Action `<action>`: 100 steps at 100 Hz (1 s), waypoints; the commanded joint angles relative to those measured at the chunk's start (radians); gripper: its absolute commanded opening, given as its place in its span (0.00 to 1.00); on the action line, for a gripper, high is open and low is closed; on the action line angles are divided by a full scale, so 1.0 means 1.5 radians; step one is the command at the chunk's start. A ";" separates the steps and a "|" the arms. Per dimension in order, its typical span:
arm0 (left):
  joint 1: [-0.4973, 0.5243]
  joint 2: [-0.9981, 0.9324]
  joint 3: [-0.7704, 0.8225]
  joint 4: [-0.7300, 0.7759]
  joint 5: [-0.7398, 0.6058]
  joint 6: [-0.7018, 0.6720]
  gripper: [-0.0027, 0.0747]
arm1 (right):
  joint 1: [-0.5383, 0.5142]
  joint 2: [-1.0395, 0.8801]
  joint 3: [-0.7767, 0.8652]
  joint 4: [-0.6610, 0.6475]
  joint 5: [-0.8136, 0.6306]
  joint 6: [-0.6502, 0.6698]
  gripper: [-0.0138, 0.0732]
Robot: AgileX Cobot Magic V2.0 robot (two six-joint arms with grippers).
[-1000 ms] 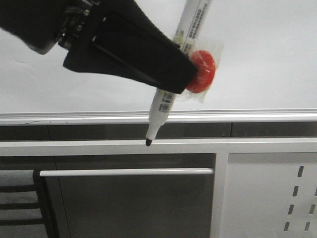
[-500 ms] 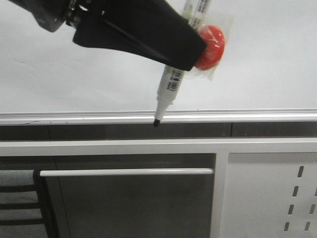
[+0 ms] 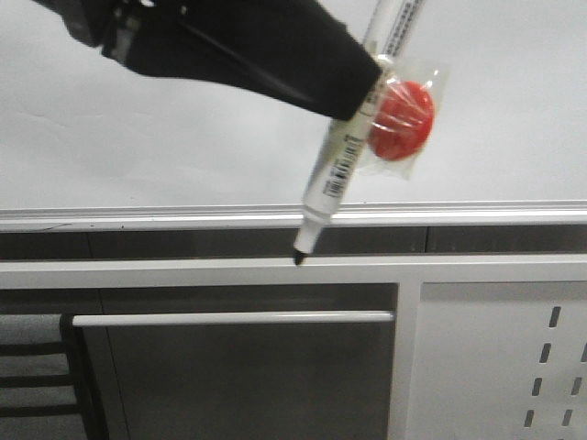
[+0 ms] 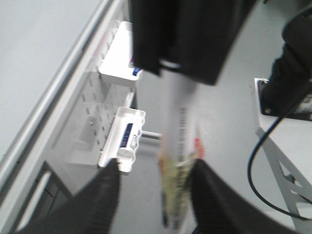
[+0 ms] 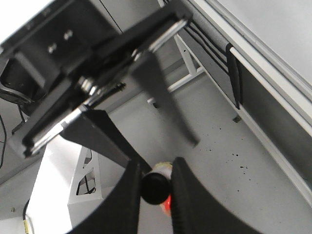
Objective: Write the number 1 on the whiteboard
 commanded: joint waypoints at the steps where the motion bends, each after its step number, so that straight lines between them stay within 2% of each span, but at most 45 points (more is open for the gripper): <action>1: 0.021 -0.032 -0.023 -0.041 0.002 -0.002 0.69 | 0.000 -0.012 -0.019 0.019 0.000 -0.002 0.09; 6: 0.037 -0.043 -0.023 -0.042 0.007 -0.007 0.72 | 0.000 -0.012 -0.019 0.017 0.000 -0.002 0.09; 25: 0.123 -0.100 -0.023 -0.042 0.054 -0.038 0.69 | 0.000 -0.037 -0.019 0.006 -0.056 -0.002 0.10; 41: 0.222 -0.153 -0.023 -0.042 0.113 -0.088 0.63 | 0.010 -0.129 0.032 0.006 -0.222 -0.002 0.10; 48: 0.258 -0.173 -0.020 -0.042 0.121 -0.115 0.54 | 0.023 -0.187 0.082 0.007 -0.316 -0.002 0.10; 55: 0.282 -0.192 -0.013 -0.044 0.121 -0.124 0.42 | 0.040 -0.243 0.136 0.007 -0.396 -0.003 0.10; 62: 0.296 -0.210 -0.003 -0.057 0.114 -0.129 0.24 | 0.056 -0.291 0.184 0.007 -0.455 -0.003 0.10; 63: 0.297 -0.214 0.000 -0.059 0.114 -0.129 0.19 | 0.059 -0.295 0.188 0.007 -0.463 -0.003 0.10; 64: 0.297 -0.215 0.002 -0.059 0.114 -0.129 0.19 | 0.060 -0.303 0.191 0.007 -0.467 -0.003 0.10; 71: 0.299 -0.232 0.016 -0.069 0.096 -0.129 0.01 | 0.072 -0.332 0.225 0.007 -0.498 -0.003 0.10; 100: 0.299 -0.337 0.110 -0.140 -0.047 -0.130 0.01 | 0.132 -0.352 0.275 0.007 -0.604 -0.035 0.10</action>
